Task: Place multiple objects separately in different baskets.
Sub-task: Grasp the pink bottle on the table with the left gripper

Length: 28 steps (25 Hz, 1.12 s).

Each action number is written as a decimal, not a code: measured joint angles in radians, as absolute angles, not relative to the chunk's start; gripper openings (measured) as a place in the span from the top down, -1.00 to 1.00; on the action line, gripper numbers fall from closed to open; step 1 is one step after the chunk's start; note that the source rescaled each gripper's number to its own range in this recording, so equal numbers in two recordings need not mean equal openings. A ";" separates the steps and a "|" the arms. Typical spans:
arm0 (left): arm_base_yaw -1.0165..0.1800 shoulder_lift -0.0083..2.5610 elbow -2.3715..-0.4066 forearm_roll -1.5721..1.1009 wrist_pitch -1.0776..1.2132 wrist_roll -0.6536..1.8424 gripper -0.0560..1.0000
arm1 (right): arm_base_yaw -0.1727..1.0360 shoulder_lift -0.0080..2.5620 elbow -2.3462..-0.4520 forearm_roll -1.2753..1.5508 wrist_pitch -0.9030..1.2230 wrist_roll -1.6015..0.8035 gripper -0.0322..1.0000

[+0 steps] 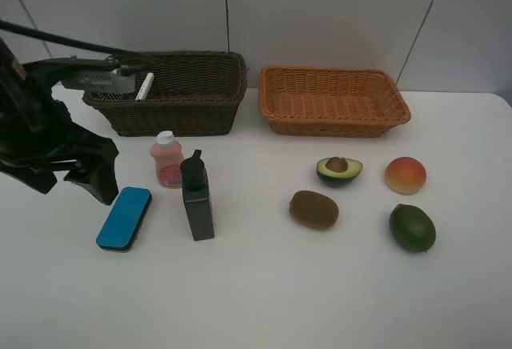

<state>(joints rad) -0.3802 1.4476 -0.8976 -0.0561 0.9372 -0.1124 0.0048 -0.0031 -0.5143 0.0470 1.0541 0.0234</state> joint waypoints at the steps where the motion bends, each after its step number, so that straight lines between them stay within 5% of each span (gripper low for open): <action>1: -0.393 1.470 -0.898 -0.022 0.922 -0.144 -0.99 | 0.005 -0.003 -0.514 0.047 1.054 0.023 -0.99; 17: -0.405 1.798 -0.896 0.000 0.586 -0.211 -0.99 | 0.005 -0.003 -0.514 0.047 1.054 0.023 -0.99; 28: -0.405 1.777 -1.162 -0.008 0.810 -0.209 -0.99 | 0.005 -0.003 -0.514 0.047 1.054 0.023 -0.99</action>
<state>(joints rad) -0.4048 1.7766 -1.1624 -0.0084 0.8096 -0.2087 0.0048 -0.0031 -0.5143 0.0470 1.0541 0.0234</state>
